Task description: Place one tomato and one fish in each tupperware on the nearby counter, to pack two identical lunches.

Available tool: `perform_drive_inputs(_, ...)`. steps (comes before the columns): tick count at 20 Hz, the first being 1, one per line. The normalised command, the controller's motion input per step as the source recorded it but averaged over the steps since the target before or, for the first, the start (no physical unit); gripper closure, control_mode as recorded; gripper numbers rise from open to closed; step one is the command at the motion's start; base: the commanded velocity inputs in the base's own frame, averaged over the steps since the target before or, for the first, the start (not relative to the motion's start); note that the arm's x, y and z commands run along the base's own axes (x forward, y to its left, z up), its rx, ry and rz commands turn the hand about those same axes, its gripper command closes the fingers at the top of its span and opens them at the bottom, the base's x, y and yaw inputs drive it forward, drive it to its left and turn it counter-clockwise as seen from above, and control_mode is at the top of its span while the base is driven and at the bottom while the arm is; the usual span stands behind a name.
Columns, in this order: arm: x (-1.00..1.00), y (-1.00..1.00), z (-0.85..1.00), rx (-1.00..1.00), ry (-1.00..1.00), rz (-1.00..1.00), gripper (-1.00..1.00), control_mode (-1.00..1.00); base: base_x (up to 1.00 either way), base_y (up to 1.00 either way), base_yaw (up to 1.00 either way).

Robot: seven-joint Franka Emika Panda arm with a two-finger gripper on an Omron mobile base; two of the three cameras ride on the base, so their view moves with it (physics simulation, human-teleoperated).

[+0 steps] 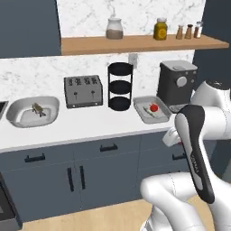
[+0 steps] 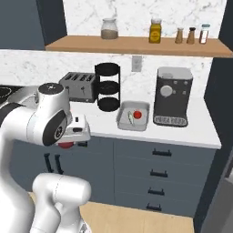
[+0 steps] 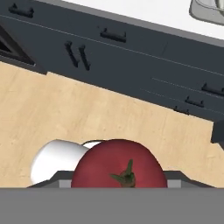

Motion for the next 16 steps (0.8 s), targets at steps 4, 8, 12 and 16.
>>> perform_drive_inputs(4, 0.0, 0.0, 0.0, 0.0, 0.0, 0.0, 1.0, 1.0, 0.33, 1.0, 0.26)
perform_drive_inputs(8, 0.0, 0.0, 0.0, 0.0, 0.0, 0.0, 1.0, 1.0, 0.84, 1.0, 0.09)
perform_drive_inputs(12, 0.0, 0.0, 0.0, 0.0, 0.0, 0.0, 1.0, 1.0, 1.0, 1.0, 0.01)
perform_drive_inputs(16, 0.0, 0.0, 0.0, 0.0, 0.0, 0.0, 1.0, 1.0, 0.75, 1.0, 0.0)
